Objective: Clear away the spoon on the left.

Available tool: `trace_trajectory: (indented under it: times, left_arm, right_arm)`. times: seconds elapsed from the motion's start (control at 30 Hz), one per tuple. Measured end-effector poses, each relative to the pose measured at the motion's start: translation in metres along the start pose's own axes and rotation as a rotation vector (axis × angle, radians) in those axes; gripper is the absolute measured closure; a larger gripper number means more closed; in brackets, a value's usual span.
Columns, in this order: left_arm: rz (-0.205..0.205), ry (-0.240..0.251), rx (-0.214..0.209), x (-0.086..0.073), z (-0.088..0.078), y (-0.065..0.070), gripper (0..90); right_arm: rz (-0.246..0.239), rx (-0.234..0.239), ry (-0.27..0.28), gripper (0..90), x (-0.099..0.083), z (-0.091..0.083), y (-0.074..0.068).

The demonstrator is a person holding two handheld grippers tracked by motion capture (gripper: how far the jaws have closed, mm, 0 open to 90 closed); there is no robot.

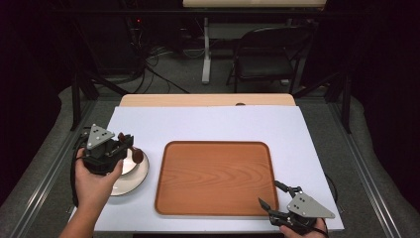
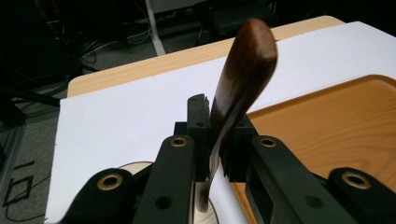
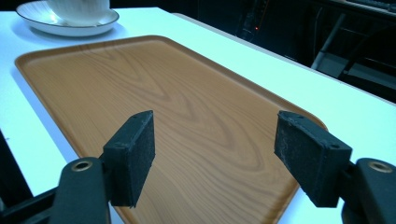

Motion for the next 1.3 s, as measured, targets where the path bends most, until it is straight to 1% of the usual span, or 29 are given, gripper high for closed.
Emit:
trace_trajectory:
  times: [0.17,0.23,0.4,0.43,0.63,0.77,0.8,0.83,0.97,1.1,1.3]
  left_arm:
    - [0.01,-0.003,-0.031,0.002,0.001,0.01,84.2]
    - [0.016,-0.011,-0.047,0.003,0.001,0.014,84.2]
    - [0.048,-0.024,-0.085,0.006,0.001,0.026,84.2]
    - [0.048,-0.027,-0.094,0.007,0.001,0.028,84.2]
    - [0.075,-0.042,-0.146,0.011,0.002,0.042,84.2]
    - [0.074,-0.052,-0.181,0.012,0.004,0.05,84.2]
    - [0.081,-0.056,-0.19,0.012,0.005,0.052,84.2]
    - [0.078,-0.058,-0.197,0.012,0.005,0.054,84.2]
    - [0.094,-0.072,-0.22,0.014,0.008,0.061,84.2]
    - [0.1,-0.09,-0.253,0.014,0.01,0.069,84.2]
    - [0.114,-0.113,-0.287,0.013,0.014,0.08,84.2]
  right_arm:
    - [0.001,0.015,0.017,24.6,0.001,0.0,-0.002]
    - [-0.002,0.0,0.009,22.5,0.001,0.001,-0.001]
    - [0.01,0.004,0.012,17.2,0.002,0.0,-0.001]
    - [0.01,0.008,0.011,16.0,0.002,0.001,-0.001]
    - [0.012,0.011,0.011,14.8,0.002,0.002,-0.002]
    - [0.018,0.017,0.016,14.4,0.002,0.002,-0.002]
    - [0.019,0.019,0.018,14.1,0.002,0.002,-0.002]
    - [0.019,0.019,0.019,14.0,0.002,0.001,-0.002]
    - [0.015,0.018,0.021,14.0,0.002,0.001,-0.002]
    - [0.014,0.017,0.022,14.0,0.002,0.002,-0.002]
    - [0.017,0.022,0.021,11.8,0.002,0.002,-0.002]
Point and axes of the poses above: each handheld gripper's, and its own axes: z roughly forward along the jaws, x roughly out of its top, y roughly to its right, the point moved 6 cm from there along z, roughly forward along the jaws, and after that the axes turned 13 degrees about x, right-handed, at the moved point
